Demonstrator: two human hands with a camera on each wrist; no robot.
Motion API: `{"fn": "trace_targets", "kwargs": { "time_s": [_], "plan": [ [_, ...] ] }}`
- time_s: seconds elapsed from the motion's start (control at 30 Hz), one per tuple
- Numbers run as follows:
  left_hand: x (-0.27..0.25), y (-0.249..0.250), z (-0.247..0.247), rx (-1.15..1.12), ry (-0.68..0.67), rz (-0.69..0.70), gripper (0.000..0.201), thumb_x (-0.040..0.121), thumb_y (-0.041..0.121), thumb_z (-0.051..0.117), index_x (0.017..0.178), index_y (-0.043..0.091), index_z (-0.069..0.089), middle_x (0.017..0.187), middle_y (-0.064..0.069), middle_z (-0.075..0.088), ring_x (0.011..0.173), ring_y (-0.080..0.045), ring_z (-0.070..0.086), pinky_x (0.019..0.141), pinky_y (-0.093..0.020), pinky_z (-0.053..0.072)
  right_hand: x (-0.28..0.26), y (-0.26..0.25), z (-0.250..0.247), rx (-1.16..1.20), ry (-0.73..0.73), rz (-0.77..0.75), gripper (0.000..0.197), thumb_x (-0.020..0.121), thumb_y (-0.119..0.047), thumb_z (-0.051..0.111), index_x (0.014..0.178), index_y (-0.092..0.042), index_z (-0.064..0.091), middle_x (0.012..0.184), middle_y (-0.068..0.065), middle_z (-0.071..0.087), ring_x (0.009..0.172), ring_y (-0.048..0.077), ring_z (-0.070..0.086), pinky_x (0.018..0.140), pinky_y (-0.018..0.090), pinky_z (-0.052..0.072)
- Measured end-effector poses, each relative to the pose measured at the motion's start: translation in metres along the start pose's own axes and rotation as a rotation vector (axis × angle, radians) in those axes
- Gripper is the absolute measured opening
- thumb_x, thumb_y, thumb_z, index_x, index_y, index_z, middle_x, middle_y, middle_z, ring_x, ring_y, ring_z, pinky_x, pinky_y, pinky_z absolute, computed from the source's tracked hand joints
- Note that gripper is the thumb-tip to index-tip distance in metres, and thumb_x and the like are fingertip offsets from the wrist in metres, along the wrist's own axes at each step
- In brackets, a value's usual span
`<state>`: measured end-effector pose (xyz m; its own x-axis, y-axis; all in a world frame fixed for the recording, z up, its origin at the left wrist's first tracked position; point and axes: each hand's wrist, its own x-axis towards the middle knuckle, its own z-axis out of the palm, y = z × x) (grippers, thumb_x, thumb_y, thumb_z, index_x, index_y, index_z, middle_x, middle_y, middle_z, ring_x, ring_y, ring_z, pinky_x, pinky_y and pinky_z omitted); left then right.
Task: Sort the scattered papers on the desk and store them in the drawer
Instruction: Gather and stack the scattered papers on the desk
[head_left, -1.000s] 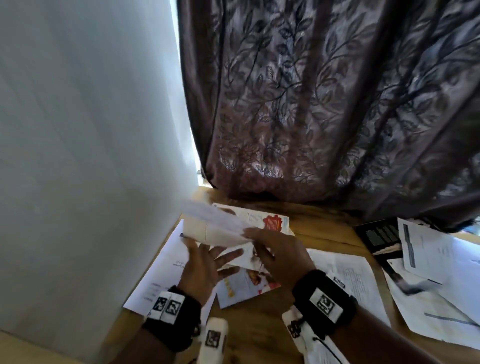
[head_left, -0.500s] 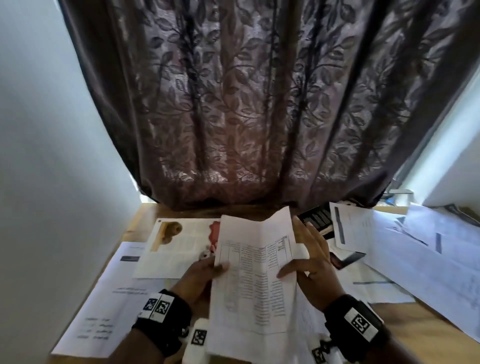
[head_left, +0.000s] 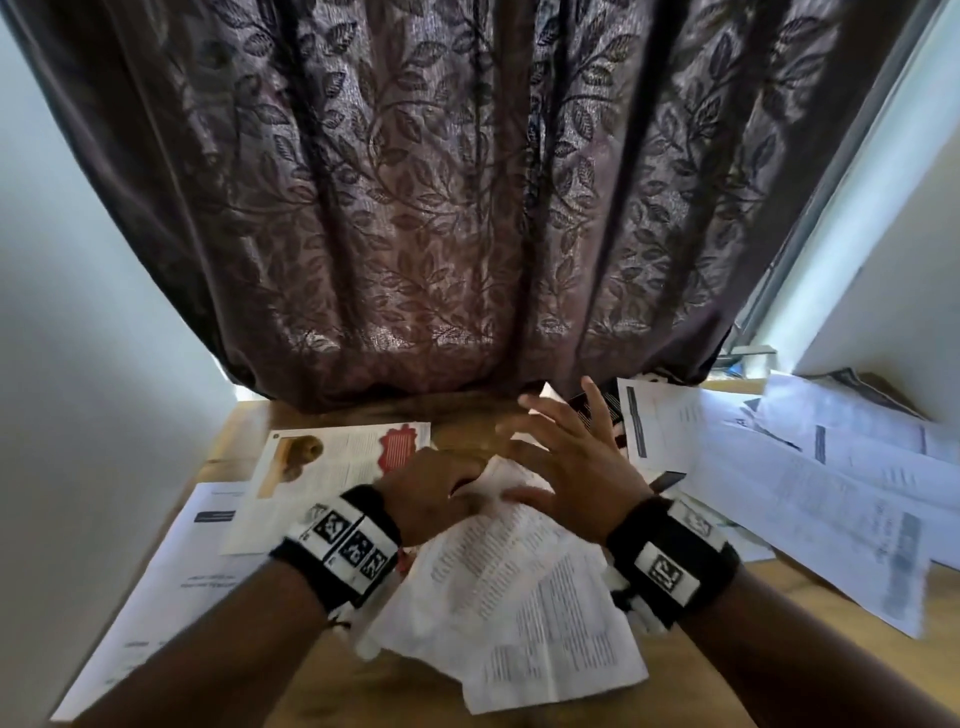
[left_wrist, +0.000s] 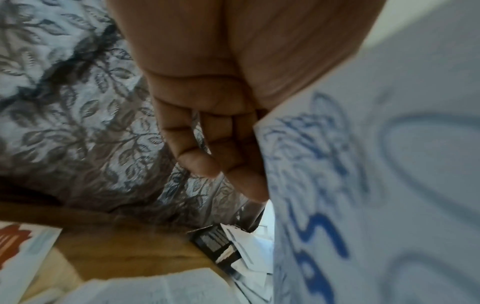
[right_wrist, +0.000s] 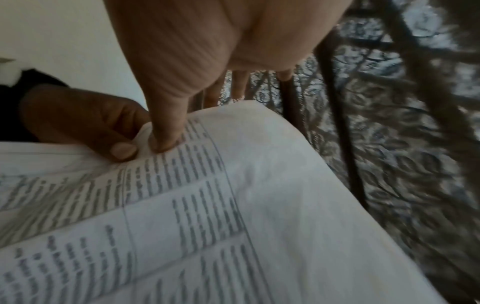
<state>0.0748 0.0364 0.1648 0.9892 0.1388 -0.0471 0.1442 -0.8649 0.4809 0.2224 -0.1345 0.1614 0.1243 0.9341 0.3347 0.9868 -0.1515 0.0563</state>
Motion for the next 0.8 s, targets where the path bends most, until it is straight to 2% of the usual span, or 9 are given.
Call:
{"fn": "trace_targets", "kwargs": {
  "time_s": [0.07,0.13,0.23,0.3,0.37,0.5,0.6,0.7,0.8],
  "plan": [
    [0.003,-0.006,-0.013,-0.03,0.001,0.019,0.02,0.09,0.038,0.065,0.099,0.02,0.069,0.091,0.016,0.066,0.08,0.004,0.058,0.071,-0.014,0.044,0.011,0.009,-0.003,-0.016,-0.031,0.042,0.032,0.083,-0.061,0.061,0.107,-0.041,0.068,0.114,-0.019,0.065,0.119,0.009,0.055,0.116,0.068,0.009],
    [0.0,-0.023,-0.025,-0.352,0.087,-0.044,0.019,0.088,0.043,0.065,0.097,0.027,0.068,0.088,0.016,0.069,0.078,0.003,0.063,0.069,-0.011,0.046,0.01,0.025,-0.007,0.147,-0.002,0.179,0.025,0.081,-0.06,0.066,0.095,-0.039,0.068,0.099,-0.02,0.067,0.1,0.006,0.062,0.114,0.052,0.029],
    [-0.012,-0.054,-0.031,-0.951,0.233,-0.35,0.024,0.09,0.038,0.055,0.1,0.018,0.065,0.086,0.002,0.07,0.066,-0.012,0.064,0.054,-0.021,0.049,-0.006,0.051,-0.015,0.467,0.046,0.485,0.02,0.08,-0.05,0.075,0.08,-0.033,0.065,0.08,-0.014,0.065,0.076,0.002,0.059,0.073,0.026,0.047],
    [-0.025,-0.077,-0.02,-0.917,0.289,-0.492,0.026,0.101,0.035,0.044,0.101,0.02,0.066,0.094,-0.005,0.074,0.059,-0.007,0.064,0.052,-0.02,0.047,-0.022,0.066,-0.011,0.523,0.056,0.688,0.019,0.081,-0.043,0.078,0.078,-0.032,0.063,0.078,-0.01,0.065,0.072,0.009,0.058,0.065,0.027,0.043],
    [-0.033,-0.092,0.003,-0.998,0.277,-0.544,0.025,0.099,0.032,0.046,0.106,0.014,0.062,0.116,-0.022,0.067,0.063,-0.011,0.067,0.054,-0.023,0.047,-0.042,0.076,0.008,0.639,0.067,0.906,0.018,0.081,-0.036,0.079,0.086,-0.026,0.065,0.087,-0.001,0.069,0.079,0.018,0.063,0.075,0.031,0.049],
    [-0.033,-0.082,0.061,-0.909,0.205,-0.622,0.017,0.095,0.029,0.057,0.106,0.017,0.063,0.111,-0.012,0.068,0.091,-0.027,0.066,0.06,-0.035,0.056,-0.09,0.063,0.07,0.857,0.044,1.247,0.025,0.081,-0.029,0.081,0.098,-0.013,0.072,0.093,0.009,0.075,0.082,0.024,0.069,0.081,0.035,0.056],
    [-0.026,-0.073,0.1,-0.79,0.158,-0.572,0.027,0.079,0.04,0.064,0.102,0.027,0.065,0.109,-0.002,0.069,0.101,-0.024,0.066,0.09,-0.049,0.055,-0.117,0.036,0.106,0.894,-0.031,1.32,0.026,0.081,-0.029,0.081,0.097,-0.012,0.071,0.091,0.009,0.075,0.078,0.023,0.069,0.072,0.031,0.053],
    [-0.021,-0.069,0.122,-0.647,0.129,-0.573,0.047,0.09,0.04,0.063,0.131,0.019,0.054,0.13,0.005,0.057,0.117,-0.013,0.056,0.1,-0.028,0.044,-0.128,0.017,0.124,0.8,-0.126,1.309,0.018,0.083,-0.035,0.078,0.088,-0.021,0.067,0.092,0.003,0.072,0.081,0.022,0.067,0.073,0.033,0.054],
    [-0.018,-0.069,0.133,-0.525,0.094,-0.508,0.068,0.088,0.039,0.067,0.145,0.015,0.038,0.148,-0.002,0.043,0.132,-0.017,0.046,0.102,-0.025,0.04,-0.128,0.008,0.132,0.667,-0.203,1.26,0.021,0.085,-0.039,0.073,0.095,-0.021,0.068,0.092,-0.001,0.071,0.086,0.022,0.065,0.077,0.035,0.054]
  ]
}}
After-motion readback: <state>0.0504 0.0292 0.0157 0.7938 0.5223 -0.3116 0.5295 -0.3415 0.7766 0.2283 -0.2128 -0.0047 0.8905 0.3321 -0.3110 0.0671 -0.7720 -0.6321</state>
